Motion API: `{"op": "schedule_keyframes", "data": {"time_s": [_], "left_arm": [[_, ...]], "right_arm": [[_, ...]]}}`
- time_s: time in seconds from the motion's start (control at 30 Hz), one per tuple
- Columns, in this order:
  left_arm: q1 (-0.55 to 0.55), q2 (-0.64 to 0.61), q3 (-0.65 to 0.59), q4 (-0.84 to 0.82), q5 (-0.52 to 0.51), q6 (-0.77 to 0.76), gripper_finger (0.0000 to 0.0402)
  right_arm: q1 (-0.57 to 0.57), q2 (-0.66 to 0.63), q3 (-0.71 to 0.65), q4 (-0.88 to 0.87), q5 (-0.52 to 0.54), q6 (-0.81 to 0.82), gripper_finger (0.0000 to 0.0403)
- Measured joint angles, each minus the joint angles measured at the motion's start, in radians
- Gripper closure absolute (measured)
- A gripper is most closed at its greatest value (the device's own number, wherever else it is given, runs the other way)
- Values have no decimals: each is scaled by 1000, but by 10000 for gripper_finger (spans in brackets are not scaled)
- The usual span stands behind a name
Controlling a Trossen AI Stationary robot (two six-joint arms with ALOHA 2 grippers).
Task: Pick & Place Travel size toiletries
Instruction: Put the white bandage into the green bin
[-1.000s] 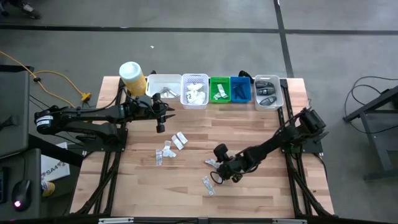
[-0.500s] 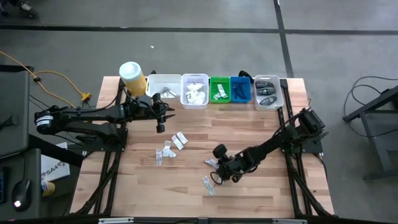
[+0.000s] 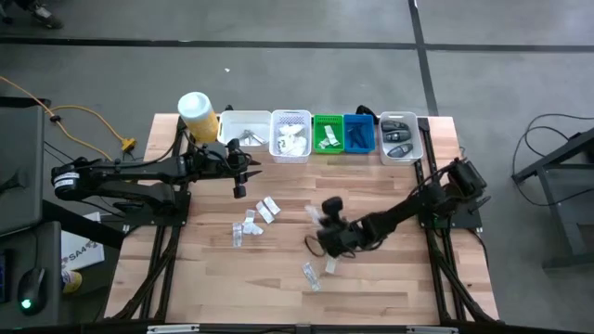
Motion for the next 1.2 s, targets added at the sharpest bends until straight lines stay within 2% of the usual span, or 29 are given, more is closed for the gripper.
{"op": "schedule_keyframes", "data": {"time_s": [0.23, 0.47, 0.7, 0.97, 1.07, 1.2], "left_arm": [[0, 0, 0, 0, 0, 1, 291], [0, 0, 0, 0, 0, 4, 291], [0, 0, 0, 0, 0, 4, 291], [0, 0, 0, 0, 0, 4, 291], [0, 0, 0, 0, 0, 4, 291], [0, 0, 0, 1, 0, 4, 291]], "right_arm": [[-155, -29, 0, -2, 158, -31, 401], [-340, -61, 0, 1, 170, -108, 401], [-500, -61, 0, 23, 115, -231, 401], [-651, -59, 0, 62, 75, -270, 396], [-697, -52, 0, 77, 3, -287, 378], [-745, -51, 0, 114, -53, -290, 333]]}}
